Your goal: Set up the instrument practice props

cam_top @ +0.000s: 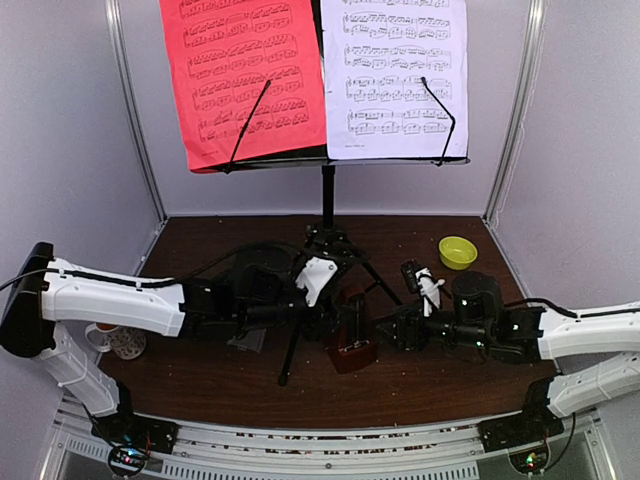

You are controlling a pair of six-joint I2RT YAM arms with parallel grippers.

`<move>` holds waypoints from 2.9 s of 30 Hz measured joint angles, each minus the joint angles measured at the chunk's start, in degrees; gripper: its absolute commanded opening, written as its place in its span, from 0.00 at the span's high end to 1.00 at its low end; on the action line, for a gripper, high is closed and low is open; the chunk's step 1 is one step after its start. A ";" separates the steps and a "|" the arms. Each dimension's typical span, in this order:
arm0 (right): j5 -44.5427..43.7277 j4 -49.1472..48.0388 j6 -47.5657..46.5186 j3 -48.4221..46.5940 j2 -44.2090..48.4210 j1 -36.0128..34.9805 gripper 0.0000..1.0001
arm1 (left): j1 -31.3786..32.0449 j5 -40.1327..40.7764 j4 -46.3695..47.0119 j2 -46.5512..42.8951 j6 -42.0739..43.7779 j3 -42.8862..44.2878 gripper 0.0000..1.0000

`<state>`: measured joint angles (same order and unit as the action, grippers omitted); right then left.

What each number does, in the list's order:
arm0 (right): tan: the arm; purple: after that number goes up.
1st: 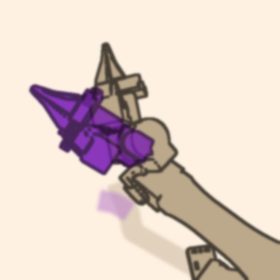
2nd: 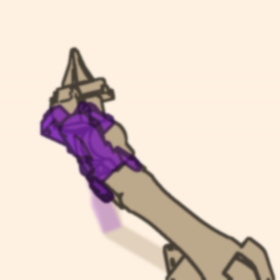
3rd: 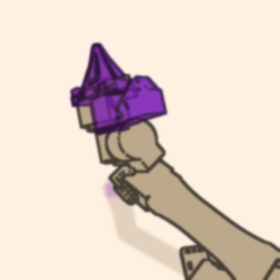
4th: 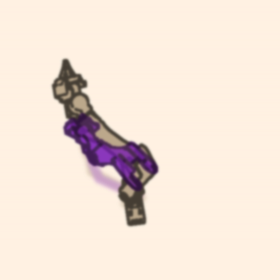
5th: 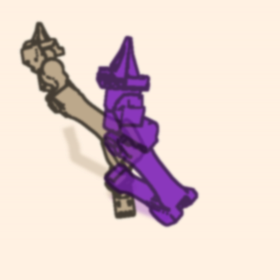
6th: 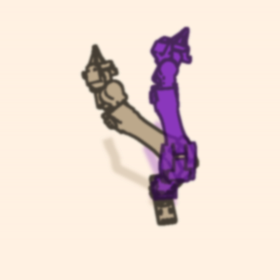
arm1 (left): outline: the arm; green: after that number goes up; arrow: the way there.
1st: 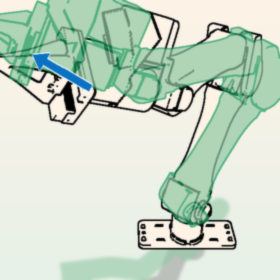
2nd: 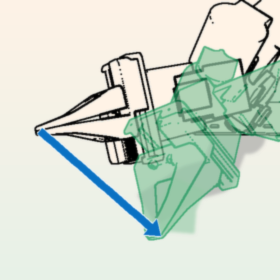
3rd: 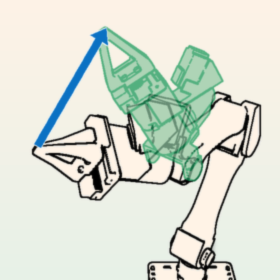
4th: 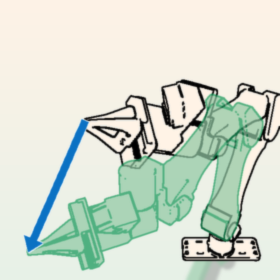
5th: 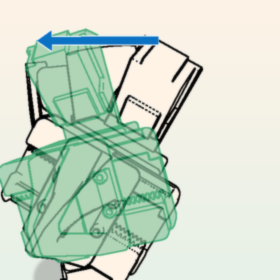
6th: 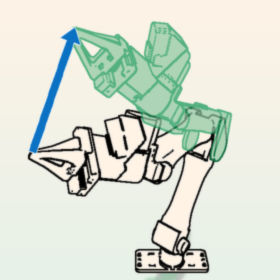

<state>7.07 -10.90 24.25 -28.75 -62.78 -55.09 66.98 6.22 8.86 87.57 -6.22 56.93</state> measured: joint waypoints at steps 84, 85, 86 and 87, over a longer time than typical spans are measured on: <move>10.93 -4.57 2.25 10.75 10.36 -0.39 0.11 | -1.38 -24.24 5.31 2.16 -0.44 -2.21 0.51; 10.95 -4.61 2.29 10.75 10.14 -0.57 0.11 | -1.38 -24.24 5.53 2.16 -0.24 -2.21 0.51; 10.95 -4.74 2.32 10.75 9.94 -0.74 0.11 | -1.38 -24.24 5.68 2.16 -0.09 -2.21 0.52; 10.95 -4.79 2.36 10.69 9.86 -0.83 0.11 | -1.38 -24.24 5.68 2.16 0.04 -2.21 0.52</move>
<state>18.02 -15.68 26.61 -18.06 -52.93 -55.92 65.60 -18.02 14.55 89.73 -6.17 54.72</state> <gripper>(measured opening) 0.892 0.488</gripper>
